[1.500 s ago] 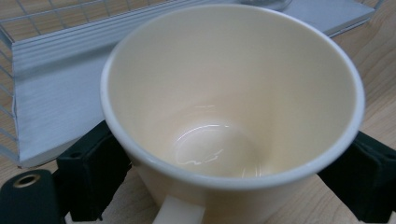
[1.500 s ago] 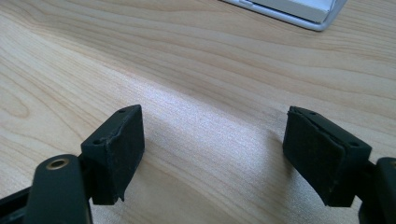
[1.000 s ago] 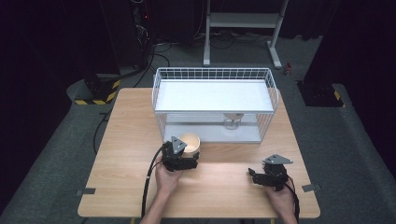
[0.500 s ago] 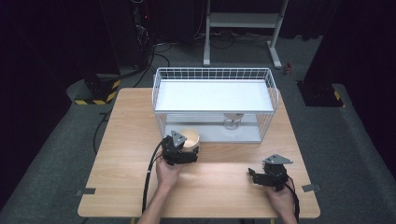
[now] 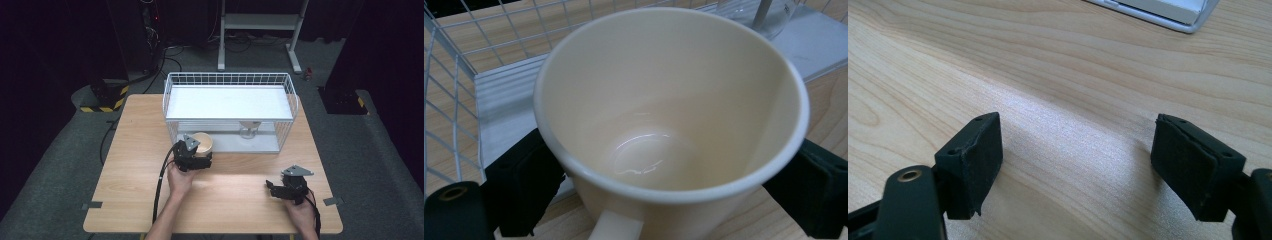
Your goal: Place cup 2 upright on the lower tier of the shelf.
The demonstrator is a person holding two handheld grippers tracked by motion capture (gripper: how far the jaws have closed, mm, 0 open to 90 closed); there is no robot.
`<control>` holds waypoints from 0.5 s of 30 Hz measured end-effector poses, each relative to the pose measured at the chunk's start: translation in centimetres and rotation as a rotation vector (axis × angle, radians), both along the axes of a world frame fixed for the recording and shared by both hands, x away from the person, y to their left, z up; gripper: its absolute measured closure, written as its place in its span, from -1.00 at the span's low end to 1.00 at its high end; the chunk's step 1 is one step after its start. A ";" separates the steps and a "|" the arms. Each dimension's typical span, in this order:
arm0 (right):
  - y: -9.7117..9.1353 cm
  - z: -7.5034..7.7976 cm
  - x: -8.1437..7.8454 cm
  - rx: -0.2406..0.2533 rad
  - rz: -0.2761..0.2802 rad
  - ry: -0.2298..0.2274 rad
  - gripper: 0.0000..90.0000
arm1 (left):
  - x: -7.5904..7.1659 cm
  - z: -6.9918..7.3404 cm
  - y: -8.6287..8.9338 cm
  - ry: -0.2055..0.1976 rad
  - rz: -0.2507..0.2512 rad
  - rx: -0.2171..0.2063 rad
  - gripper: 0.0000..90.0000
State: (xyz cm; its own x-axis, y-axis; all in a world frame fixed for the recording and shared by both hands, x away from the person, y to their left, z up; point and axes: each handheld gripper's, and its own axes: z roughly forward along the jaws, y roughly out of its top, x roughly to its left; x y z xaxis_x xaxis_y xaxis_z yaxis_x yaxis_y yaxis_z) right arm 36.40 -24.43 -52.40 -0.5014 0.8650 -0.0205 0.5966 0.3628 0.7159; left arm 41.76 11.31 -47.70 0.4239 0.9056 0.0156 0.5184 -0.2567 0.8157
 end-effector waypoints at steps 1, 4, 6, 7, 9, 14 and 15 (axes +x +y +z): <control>0.0 0.0 0.0 0.000 0.000 0.000 -0.54 | 0.1 0.0 -0.1 0.000 -0.002 0.005 -0.79; 0.0 0.0 0.0 0.000 0.000 0.000 -0.54 | 0.6 0.0 -0.3 0.000 -0.002 0.021 -0.79; 0.0 0.0 0.0 0.000 -0.001 0.000 -0.54 | 0.8 -0.1 -0.4 0.006 0.003 0.005 -0.79; 0.0 0.0 0.0 0.000 -0.001 0.000 -0.54 | 0.8 -0.1 -0.4 0.006 0.003 0.005 -0.79; 0.0 0.0 0.0 0.000 0.000 0.000 -0.54 | 1.1 -0.3 -0.4 0.005 0.006 0.000 -0.79; 0.0 0.0 0.0 0.000 0.000 0.000 -0.54 | 1.4 -0.2 -0.4 0.011 0.012 0.001 -0.79; 0.0 0.0 0.0 0.000 0.000 0.000 -0.54 | 1.5 -0.2 -0.5 0.014 0.014 0.001 -0.79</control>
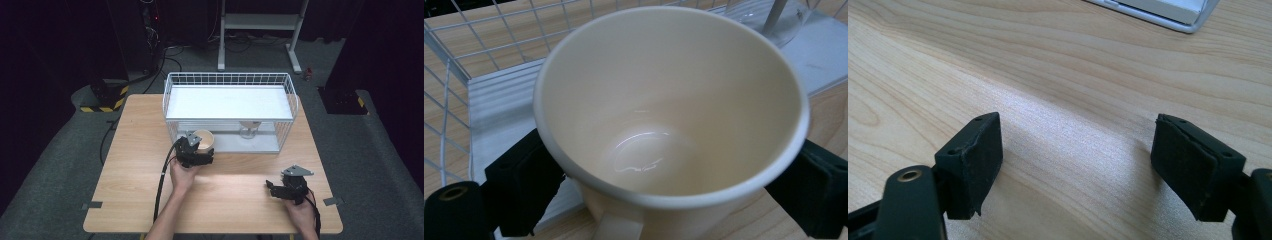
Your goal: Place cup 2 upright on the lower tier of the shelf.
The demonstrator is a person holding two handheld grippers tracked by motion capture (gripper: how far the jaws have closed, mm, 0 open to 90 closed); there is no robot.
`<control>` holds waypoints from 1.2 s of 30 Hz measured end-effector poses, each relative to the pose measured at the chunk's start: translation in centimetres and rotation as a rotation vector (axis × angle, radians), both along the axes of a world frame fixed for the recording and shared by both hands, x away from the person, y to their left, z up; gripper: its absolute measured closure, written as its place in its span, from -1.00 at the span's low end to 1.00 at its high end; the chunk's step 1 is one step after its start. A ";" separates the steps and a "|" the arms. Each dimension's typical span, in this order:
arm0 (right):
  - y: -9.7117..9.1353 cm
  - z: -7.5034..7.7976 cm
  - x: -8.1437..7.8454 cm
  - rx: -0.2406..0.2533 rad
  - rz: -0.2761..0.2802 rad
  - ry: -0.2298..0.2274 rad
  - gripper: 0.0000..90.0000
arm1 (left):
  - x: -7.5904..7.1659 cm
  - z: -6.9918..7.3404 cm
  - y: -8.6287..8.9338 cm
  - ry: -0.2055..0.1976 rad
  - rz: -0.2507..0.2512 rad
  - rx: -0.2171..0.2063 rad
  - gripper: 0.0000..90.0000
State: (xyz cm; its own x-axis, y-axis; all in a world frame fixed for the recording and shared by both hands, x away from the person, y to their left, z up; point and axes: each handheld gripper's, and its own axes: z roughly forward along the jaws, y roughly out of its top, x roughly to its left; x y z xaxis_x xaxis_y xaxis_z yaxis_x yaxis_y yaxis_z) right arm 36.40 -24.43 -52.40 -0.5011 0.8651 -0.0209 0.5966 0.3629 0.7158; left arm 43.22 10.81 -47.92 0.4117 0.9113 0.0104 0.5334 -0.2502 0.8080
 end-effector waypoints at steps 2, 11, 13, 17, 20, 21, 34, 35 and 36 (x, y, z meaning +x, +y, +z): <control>0.0 0.0 0.0 0.000 0.000 0.000 -0.54 | 0.2 0.1 -0.1 0.002 -0.005 0.010 -0.79; 0.0 0.0 0.0 0.001 0.000 0.001 -0.54 | 1.0 0.0 -0.3 -0.006 0.006 -0.002 -0.79; 0.0 0.0 0.0 0.001 -0.001 0.001 -0.54 | 1.1 -0.1 -0.2 -0.010 0.010 0.001 -0.79; 0.0 0.0 0.0 0.001 -0.001 0.001 -0.54 | 1.3 -0.2 -0.3 -0.019 0.017 -0.005 -0.79; 0.0 0.0 0.0 0.001 0.000 0.000 -0.54 | 1.5 -0.3 -0.2 -0.027 0.020 -0.007 -0.79; 0.0 0.0 0.0 0.001 0.001 0.000 -0.54 | 1.6 -0.3 -0.2 -0.028 0.019 -0.008 -0.79; 0.0 0.0 0.0 0.001 0.000 0.001 -0.54 | 1.5 -0.1 0.2 -0.030 0.005 -0.052 -0.89; 0.0 0.0 0.0 0.000 -0.001 0.001 -0.54 | 1.4 0.0 0.2 -0.028 0.005 -0.050 -0.90; 0.0 0.0 0.0 0.001 0.000 0.001 -0.54 | 1.4 0.0 0.3 -0.024 0.005 -0.051 -0.90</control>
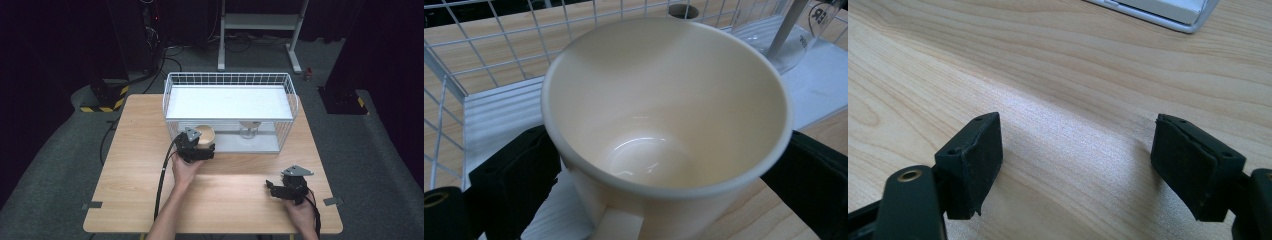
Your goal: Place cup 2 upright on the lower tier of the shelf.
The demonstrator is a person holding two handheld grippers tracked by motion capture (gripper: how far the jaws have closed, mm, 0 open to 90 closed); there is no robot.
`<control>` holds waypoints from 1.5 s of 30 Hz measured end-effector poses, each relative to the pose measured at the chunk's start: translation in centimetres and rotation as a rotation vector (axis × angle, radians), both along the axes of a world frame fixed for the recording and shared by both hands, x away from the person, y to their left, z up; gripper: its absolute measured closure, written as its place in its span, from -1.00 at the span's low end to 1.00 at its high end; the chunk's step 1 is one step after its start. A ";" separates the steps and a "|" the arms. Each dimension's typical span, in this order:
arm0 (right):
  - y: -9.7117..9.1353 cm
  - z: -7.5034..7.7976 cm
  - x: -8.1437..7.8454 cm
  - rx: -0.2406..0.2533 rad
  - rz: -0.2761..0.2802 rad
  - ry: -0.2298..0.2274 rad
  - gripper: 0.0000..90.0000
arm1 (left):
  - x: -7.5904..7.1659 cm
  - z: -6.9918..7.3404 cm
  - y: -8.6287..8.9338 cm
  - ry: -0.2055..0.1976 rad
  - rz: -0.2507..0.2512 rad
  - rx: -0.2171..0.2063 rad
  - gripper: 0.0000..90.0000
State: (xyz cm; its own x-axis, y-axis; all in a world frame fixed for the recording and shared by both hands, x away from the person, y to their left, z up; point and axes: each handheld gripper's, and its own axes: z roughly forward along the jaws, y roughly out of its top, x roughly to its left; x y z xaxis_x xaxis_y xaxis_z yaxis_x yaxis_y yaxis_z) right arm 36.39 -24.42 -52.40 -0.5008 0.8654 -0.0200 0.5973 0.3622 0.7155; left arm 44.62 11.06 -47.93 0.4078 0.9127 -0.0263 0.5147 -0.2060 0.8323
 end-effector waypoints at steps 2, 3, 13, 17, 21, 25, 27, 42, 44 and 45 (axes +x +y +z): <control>0.0 0.0 0.0 0.000 0.000 0.000 -0.54 | -0.1 0.0 0.1 0.006 -0.003 0.009 -0.91; 0.0 0.0 0.0 0.000 -0.001 0.000 -0.54 | -0.2 0.1 0.1 0.007 -0.006 0.012 -0.91; 0.0 0.0 0.0 0.000 0.000 -0.001 -0.54 | -0.8 0.1 0.2 0.020 -0.012 0.058 -0.81; 0.0 0.0 0.0 0.000 0.000 -0.001 -0.54 | -1.1 -0.1 0.6 0.021 -0.008 0.049 -0.73; 0.0 0.0 0.0 0.000 0.001 0.000 -0.54 | -1.4 -0.6 0.7 0.031 -0.007 0.048 -0.68; 0.0 0.0 0.0 0.000 0.000 0.000 -0.54 | -1.5 -1.0 0.7 0.048 -0.008 0.051 -0.64; 0.0 0.0 0.0 0.000 0.001 0.000 -0.54 | -1.5 -1.1 0.6 0.047 -0.011 0.053 -0.60; 0.0 0.0 0.0 0.000 0.000 0.000 -0.54 | -0.8 -1.3 0.2 0.046 0.019 0.082 -0.51; 0.0 0.0 0.0 0.000 0.001 0.000 -0.54 | -0.7 -1.4 0.2 0.055 0.025 0.078 -0.45; 0.0 0.0 0.0 0.000 0.001 0.000 -0.54 | -0.7 -1.4 0.2 0.055 0.025 0.078 -0.43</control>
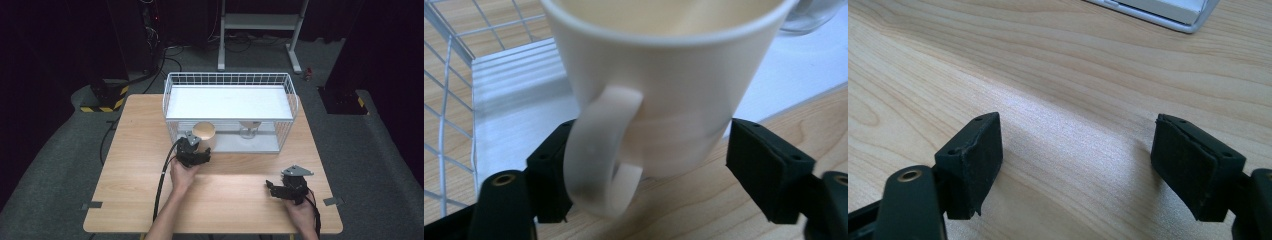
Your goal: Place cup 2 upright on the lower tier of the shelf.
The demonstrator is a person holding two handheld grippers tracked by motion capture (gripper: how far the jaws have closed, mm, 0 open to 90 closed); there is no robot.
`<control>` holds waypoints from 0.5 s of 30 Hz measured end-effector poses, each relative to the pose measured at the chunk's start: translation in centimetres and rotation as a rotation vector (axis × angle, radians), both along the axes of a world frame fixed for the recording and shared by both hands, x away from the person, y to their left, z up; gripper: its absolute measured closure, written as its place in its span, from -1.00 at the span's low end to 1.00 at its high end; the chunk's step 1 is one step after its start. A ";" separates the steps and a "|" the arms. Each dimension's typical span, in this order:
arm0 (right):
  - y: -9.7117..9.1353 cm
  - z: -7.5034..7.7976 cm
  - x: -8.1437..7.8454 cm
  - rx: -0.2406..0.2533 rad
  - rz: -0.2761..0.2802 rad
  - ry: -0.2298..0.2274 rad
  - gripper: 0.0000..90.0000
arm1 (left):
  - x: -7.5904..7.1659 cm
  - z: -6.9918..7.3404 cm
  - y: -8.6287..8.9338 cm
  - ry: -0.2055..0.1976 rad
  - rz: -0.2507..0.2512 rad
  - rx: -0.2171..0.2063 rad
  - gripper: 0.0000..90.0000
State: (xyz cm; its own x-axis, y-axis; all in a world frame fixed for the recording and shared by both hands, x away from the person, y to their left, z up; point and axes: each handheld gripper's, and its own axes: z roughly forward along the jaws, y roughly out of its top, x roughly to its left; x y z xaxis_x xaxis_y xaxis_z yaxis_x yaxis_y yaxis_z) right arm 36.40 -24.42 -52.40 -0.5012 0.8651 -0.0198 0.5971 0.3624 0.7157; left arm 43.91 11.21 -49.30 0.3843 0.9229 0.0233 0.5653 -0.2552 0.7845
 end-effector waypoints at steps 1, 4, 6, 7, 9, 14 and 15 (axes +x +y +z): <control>0.0 0.0 0.0 0.000 0.000 0.000 -0.54 | 0.2 -0.2 -0.1 -0.003 0.007 0.000 -0.40; 0.0 0.0 0.0 0.000 0.000 0.000 -0.54 | 0.5 -0.4 -0.1 0.003 0.017 -0.009 -0.36; 0.0 0.0 0.0 0.000 0.000 0.000 -0.54 | 0.6 -0.4 -0.1 0.016 0.024 0.007 -0.29; 0.0 0.0 0.0 0.000 0.000 0.000 -0.54 | 0.8 -0.3 -0.1 0.015 0.020 0.022 -0.28; 0.0 0.0 0.0 0.000 -0.001 0.001 -0.54 | 1.0 -0.2 -0.3 0.015 0.021 0.036 -0.26; 0.0 0.0 0.0 0.000 -0.001 0.000 -0.54 | 1.6 -0.1 -0.4 0.010 0.031 0.041 -0.17; 0.0 0.0 0.0 0.000 -0.001 0.001 -0.54 | 1.6 -0.1 -0.4 0.008 0.030 0.047 -0.13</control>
